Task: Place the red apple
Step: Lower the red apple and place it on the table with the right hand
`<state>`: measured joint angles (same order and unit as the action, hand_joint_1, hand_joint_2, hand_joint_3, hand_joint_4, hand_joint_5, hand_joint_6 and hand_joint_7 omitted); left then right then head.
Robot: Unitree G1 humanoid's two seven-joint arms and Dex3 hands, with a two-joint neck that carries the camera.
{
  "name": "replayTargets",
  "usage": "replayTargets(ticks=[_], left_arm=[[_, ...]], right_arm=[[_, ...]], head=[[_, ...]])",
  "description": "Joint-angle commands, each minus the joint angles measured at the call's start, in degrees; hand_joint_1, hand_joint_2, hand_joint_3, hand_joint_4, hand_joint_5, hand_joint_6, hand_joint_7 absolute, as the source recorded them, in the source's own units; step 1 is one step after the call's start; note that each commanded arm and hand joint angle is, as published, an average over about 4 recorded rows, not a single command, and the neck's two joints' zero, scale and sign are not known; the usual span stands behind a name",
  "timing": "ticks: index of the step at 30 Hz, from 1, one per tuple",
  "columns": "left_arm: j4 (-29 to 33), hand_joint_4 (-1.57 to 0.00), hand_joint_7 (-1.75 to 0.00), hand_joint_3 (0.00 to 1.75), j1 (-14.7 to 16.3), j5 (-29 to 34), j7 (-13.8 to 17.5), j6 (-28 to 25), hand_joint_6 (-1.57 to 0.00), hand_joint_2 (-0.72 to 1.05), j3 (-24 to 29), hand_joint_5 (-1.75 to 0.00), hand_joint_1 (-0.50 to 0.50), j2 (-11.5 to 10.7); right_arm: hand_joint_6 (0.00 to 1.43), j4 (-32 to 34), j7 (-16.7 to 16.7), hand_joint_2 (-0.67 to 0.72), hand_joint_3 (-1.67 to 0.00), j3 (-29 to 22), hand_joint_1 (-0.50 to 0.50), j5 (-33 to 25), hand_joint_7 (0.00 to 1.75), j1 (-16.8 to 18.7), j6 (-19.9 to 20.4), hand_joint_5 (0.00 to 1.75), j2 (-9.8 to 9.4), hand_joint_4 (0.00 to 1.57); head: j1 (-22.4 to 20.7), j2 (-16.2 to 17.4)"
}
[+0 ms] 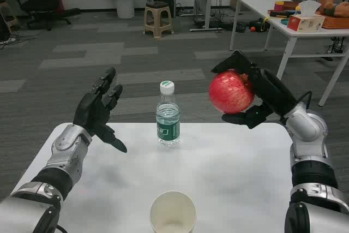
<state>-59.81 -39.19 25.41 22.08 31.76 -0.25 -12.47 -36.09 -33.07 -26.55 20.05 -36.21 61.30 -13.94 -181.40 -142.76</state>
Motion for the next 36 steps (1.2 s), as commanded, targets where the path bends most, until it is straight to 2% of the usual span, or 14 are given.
replayTargets(ticks=[1,3,9,12,15,18,19,23,27,33,36], left_arm=[[2.18,0.0,-0.14,0.0,-0.51,-1.86,-1.08,2.96,0.0,-0.55,1.92,-0.1,-0.5,-0.72],[2.2,0.0,-0.14,0.0,-0.47,-1.66,-1.08,2.96,0.0,-0.53,1.61,-0.1,-0.5,-0.83],[2.44,0.0,-0.14,0.0,0.29,-1.27,-1.08,3.04,0.0,-0.5,1.39,-0.1,-0.5,-0.32],[2.37,0.0,-0.14,0.0,0.27,-1.33,-1.08,2.98,0.0,-0.53,1.48,-0.1,-0.5,-0.01],[2.15,0.0,-0.14,0.0,0.25,-1.33,-1.1,2.96,0.0,-0.46,1.48,-0.1,-0.5,0.3],[2.07,0.0,-0.14,0.0,0.25,-1.4,-1.18,2.96,0.0,-0.53,1.48,-0.1,-0.5,0.49],[2.07,0.0,-0.14,0.0,0.25,-1.44,-1.23,2.96,0.0,-0.55,1.46,-0.1,-0.5,0.56],[2.07,0.0,-0.14,0.0,0.25,-1.51,-1.34,2.96,0.0,-0.46,1.33,-0.1,-0.5,0.78],[2.07,0.0,-0.14,0.0,0.25,-1.51,-1.38,2.96,0.0,-0.5,1.33,-0.1,-0.5,1.11],[2.07,0.0,-0.14,0.0,0.25,-1.55,-1.4,2.98,0.0,-0.5,1.0,-0.1,-0.5,1.31],[1.98,0.0,-0.14,0.0,0.49,-1.57,-1.43,2.98,0.0,-0.48,1.02,-0.1,-0.49,1.72]], right_arm=[[0.77,6.41,2.3,-0.54,-1.43,6.3,-0.42,-1.33,1.61,2.99,-5.4,1.65,-2.61,0.66],[0.77,6.34,2.3,-0.54,-1.43,6.4,-0.42,-1.33,1.62,2.99,-5.4,1.65,-2.54,0.66],[0.77,5.57,2.3,-0.54,-1.43,6.77,-0.42,-1.48,1.66,2.99,-5.4,1.65,-2.78,0.66],[0.77,5.51,2.3,-0.54,-1.43,6.84,-0.41,-1.57,1.62,2.99,-5.4,1.65,-3.06,0.66],[0.77,5.57,2.3,-0.54,-1.43,6.86,-0.41,-1.66,1.66,2.99,-5.4,1.65,-3.28,0.66],[0.77,5.59,2.3,-0.54,-1.43,6.79,-0.42,-1.75,1.68,2.99,-5.4,1.65,-3.53,0.66],[0.77,5.57,2.3,-0.54,-1.43,6.77,-0.42,-1.77,1.68,2.99,-5.4,1.65,-3.64,0.66],[0.77,5.4,2.3,-0.54,-1.43,6.77,-0.42,-1.79,1.64,2.99,-5.4,1.65,-3.9,0.66],[0.77,5.51,2.3,-0.54,-1.43,6.6,-0.42,-1.99,1.66,3.29,-5.4,1.65,-4.03,0.66],[0.77,6.21,2.15,-0.54,-1.43,6.11,-0.42,-2.08,1.68,5.89,-5.4,1.65,-4.73,0.66],[0.77,6.78,1.45,-0.54,-1.45,6.49,-0.42,-1.35,1.66,9.34,-5.51,1.65,-5.28,0.66]], head=[[0.97,-3.8],[0.4,-1.98],[0.37,-2.03],[1.09,-1.7],[1.22,-1.21],[1.18,-0.64],[1.26,-0.23],[1.49,1.55],[1.93,5.68],[1.64,6.86],[1.38,7.57]])
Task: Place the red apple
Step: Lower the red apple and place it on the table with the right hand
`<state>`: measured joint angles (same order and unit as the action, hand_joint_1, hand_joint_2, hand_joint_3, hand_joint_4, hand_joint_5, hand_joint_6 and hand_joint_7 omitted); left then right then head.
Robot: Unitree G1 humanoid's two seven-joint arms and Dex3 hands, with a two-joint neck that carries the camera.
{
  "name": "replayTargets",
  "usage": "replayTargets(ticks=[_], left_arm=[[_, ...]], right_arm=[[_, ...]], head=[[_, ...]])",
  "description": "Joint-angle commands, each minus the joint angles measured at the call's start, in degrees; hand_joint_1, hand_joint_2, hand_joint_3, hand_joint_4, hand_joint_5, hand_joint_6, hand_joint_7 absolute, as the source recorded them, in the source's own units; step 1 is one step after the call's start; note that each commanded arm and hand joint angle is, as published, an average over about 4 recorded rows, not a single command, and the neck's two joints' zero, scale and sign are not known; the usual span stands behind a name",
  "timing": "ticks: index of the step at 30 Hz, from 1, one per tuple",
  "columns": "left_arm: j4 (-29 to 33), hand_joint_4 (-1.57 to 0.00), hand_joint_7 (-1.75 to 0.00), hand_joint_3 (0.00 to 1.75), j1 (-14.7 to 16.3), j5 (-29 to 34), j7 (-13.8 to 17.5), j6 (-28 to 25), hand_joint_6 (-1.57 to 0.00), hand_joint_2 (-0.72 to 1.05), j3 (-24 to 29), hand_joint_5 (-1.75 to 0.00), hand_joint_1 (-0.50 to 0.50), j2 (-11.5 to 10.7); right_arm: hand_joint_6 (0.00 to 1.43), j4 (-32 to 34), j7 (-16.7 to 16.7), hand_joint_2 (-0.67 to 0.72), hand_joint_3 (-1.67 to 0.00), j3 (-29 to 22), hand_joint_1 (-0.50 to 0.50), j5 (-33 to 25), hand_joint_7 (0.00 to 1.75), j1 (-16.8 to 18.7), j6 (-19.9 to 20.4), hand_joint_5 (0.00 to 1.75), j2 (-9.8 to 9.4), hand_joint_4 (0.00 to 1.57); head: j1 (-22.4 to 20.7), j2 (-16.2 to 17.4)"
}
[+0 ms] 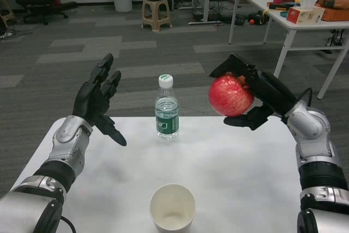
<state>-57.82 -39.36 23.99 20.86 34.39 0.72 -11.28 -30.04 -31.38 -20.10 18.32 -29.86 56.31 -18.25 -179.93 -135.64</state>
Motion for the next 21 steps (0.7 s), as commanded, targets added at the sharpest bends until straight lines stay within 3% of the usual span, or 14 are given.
replayTargets(ticks=[1,10,15,21], left_arm=[[-0.1,0.0,-0.14,0.0,0.78,-0.13,-0.21,0.35,0.0,-0.48,0.07,-0.1,-0.49,0.69],[-1.48,0.0,-0.14,0.0,0.95,-0.17,-0.32,0.41,0.0,-0.46,-0.06,-0.1,-0.5,1.17],[-2.03,0.0,-0.14,0.0,0.69,-0.17,-0.39,0.41,0.0,-0.46,-0.32,-0.1,-0.5,1.17],[-2.78,0.0,-0.14,0.0,0.03,-0.46,-0.43,0.35,0.0,-0.46,-0.46,-0.1,-0.5,1.17]], right_arm=[[0.76,0.88,-0.5,-0.54,-1.47,0.12,-0.42,0.78,1.66,4.19,-0.56,1.65,-1.11,0.66],[0.74,-1.47,-0.79,-0.54,-1.51,0.39,-0.42,5.17,1.66,10.72,-0.26,1.65,-2.03,0.66],[0.69,-4.81,-0.79,-0.54,-1.51,-0.03,-0.42,9.94,1.66,11.49,1.66,1.65,-1.4,0.62],[0.42,-8.1,-1.66,-0.54,-1.43,-0.1,-0.42,15.58,1.68,11.49,1.37,1.65,-0.87,0.34]], head=[[0.05,0.65],[0.38,1.91],[0.48,2.38],[0.48,3.09]])
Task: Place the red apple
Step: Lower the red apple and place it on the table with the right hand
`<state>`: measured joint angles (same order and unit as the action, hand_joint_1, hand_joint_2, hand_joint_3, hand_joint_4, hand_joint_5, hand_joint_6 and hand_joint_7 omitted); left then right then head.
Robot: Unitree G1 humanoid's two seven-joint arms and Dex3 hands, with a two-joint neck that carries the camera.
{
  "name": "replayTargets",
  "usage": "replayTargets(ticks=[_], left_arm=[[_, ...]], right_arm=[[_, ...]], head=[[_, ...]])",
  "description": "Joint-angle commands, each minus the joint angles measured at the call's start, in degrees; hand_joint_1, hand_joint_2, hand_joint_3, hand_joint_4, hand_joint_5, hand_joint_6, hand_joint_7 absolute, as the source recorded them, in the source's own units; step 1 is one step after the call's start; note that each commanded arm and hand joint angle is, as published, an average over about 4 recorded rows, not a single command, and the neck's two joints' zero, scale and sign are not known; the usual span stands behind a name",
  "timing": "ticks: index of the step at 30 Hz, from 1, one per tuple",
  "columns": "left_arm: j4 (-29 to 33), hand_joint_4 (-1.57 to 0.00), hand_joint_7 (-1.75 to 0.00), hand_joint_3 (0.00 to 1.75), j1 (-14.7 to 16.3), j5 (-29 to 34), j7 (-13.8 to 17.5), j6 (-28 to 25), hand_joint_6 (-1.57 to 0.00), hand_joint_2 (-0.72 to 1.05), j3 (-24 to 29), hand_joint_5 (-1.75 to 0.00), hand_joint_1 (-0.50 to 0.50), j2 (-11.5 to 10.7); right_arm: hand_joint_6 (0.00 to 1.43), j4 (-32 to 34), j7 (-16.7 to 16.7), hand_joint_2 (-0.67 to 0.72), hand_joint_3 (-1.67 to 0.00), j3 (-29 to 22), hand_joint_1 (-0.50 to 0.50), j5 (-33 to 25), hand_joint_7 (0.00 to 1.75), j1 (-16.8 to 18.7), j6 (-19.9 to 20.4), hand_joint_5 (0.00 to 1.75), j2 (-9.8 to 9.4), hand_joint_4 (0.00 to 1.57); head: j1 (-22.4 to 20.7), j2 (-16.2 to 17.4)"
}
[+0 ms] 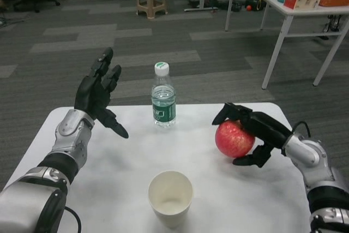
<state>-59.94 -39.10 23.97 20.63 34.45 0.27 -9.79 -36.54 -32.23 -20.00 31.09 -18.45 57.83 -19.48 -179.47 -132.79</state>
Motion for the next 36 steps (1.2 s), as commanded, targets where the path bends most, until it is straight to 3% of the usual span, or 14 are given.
replayTargets(ticks=[1,9,13,15,24,30,34,36], left_arm=[[-0.79,0.0,-0.14,0.0,-0.34,-0.53,-0.22,0.26,0.0,-0.46,-0.03,-0.1,-0.5,-0.32],[-1.07,0.0,-0.14,0.0,-0.47,-0.9,-0.24,0.26,0.0,-0.46,-0.2,-0.1,-0.5,-0.32],[-1.05,0.0,-0.14,0.0,-0.45,-0.95,-0.24,0.26,0.0,-0.46,-0.44,-0.1,-0.5,-0.23],[-1.05,0.0,-0.14,0.0,-0.45,-0.95,-0.24,0.26,0.0,-0.46,-0.57,-0.1,-0.5,-0.23],[-1.05,0.0,-0.14,0.0,-0.43,-0.95,-0.24,0.26,0.0,-0.46,-0.97,-0.1,-0.5,-0.23],[-0.88,0.0,-0.14,0.0,-0.01,-0.88,-0.24,0.29,0.0,-0.46,-1.04,-0.1,-0.5,-0.23],[-0.61,0.0,-0.14,0.0,0.48,-0.73,-0.24,0.35,0.0,-0.46,-1.06,-0.1,-0.5,-0.23],[-0.48,0.0,-0.14,0.0,0.78,-0.64,-0.24,0.4,0.0,-0.46,-1.01,-0.1,-0.5,-0.23]], right_arm=[[0.37,-1.95,-1.0,-0.54,-1.43,-0.06,-0.42,3.49,1.68,0.08,-0.37,1.65,0.34,0.29],[0.19,-3.34,-1.83,-0.54,-1.43,0.29,-0.42,5.03,1.68,0.04,-1.4,1.62,0.32,0.12],[0.06,-3.45,-2.14,-0.54,-1.43,0.4,-0.42,5.21,1.57,0.08,-2.06,1.41,0.27,0.04],[0.01,-3.4,-2.18,-0.54,-1.43,0.31,-0.42,5.21,1.43,0.08,-2.15,1.31,0.23,0.01],[0.0,-2.35,-2.4,-0.54,-1.35,-0.81,-0.42,5.1,1.17,0.24,-2.2,0.8,0.4,0.0],[0.0,-1.25,-2.62,-0.56,-1.19,-0.7,-0.42,4.92,0.98,0.98,-2.28,0.48,0.21,0.0],[0.0,-0.02,-3.15,-0.54,-0.95,-0.65,-0.42,4.94,0.63,1.36,-2.37,0.12,0.1,0.0],[0.0,0.37,-3.24,-0.51,-0.79,-0.65,-0.42,4.9,0.49,1.44,-2.59,0.02,0.01,0.0]], head=[[0.03,0.28],[-0.04,0.79],[-0.01,0.81],[0.0,0.8],[0.21,0.85],[0.48,0.73],[0.22,0.59],[0.11,0.51]])
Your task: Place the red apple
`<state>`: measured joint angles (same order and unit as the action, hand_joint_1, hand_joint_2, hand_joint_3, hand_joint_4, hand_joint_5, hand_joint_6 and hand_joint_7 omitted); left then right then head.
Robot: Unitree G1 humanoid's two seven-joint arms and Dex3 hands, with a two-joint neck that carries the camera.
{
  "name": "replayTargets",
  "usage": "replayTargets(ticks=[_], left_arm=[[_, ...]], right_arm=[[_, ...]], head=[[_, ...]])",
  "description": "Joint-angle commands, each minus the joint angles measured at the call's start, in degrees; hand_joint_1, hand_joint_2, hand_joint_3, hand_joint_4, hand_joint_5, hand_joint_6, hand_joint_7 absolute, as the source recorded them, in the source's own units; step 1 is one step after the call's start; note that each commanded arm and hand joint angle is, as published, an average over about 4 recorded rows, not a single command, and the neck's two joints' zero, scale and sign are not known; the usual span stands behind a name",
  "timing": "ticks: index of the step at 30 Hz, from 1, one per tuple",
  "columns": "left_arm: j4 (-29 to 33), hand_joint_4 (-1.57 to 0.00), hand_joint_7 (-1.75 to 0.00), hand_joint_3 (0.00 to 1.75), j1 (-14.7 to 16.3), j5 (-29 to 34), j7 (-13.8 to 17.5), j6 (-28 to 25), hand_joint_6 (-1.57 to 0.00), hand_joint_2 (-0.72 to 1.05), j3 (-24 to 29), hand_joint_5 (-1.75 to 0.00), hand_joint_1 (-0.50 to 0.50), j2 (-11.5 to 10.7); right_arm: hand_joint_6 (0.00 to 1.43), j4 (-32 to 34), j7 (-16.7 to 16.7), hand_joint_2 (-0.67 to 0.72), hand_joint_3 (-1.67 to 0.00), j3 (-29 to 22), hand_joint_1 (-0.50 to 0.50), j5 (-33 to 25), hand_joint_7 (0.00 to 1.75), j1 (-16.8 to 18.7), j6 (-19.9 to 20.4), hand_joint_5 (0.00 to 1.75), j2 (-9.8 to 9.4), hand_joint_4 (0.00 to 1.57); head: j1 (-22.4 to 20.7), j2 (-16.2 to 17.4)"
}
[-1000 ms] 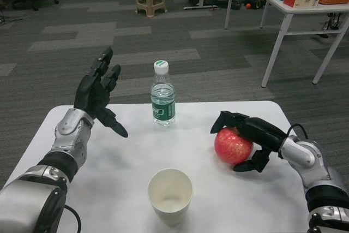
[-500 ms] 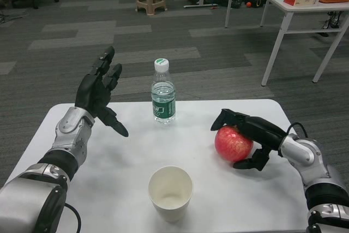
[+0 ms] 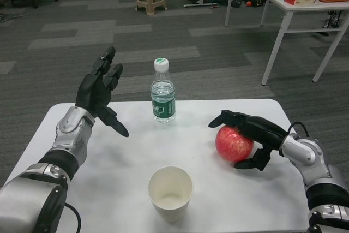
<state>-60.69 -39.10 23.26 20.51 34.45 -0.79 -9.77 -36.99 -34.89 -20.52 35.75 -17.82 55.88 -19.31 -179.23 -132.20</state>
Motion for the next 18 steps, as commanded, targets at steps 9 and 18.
replayTargets(ticks=[9,18], left_arm=[[1.01,0.0,-0.14,0.0,1.81,0.27,-0.12,0.44,0.0,-0.46,0.42,-0.1,-0.5,-0.09],[0.44,0.0,-0.14,0.0,1.66,0.38,-0.21,0.44,0.0,-0.46,0.42,-0.1,-0.5,-0.07]], right_arm=[[0.0,1.85,-0.88,-0.02,-0.04,-0.18,-0.46,-1.25,0.17,0.81,-1.96,0.0,-0.93,0.0],[0.0,2.18,-0.88,0.72,0.0,-0.48,-0.49,-6.88,0.12,0.85,-6.33,0.0,-0.27,0.0]], head=[[-0.45,0.03],[-0.4,0.49]])
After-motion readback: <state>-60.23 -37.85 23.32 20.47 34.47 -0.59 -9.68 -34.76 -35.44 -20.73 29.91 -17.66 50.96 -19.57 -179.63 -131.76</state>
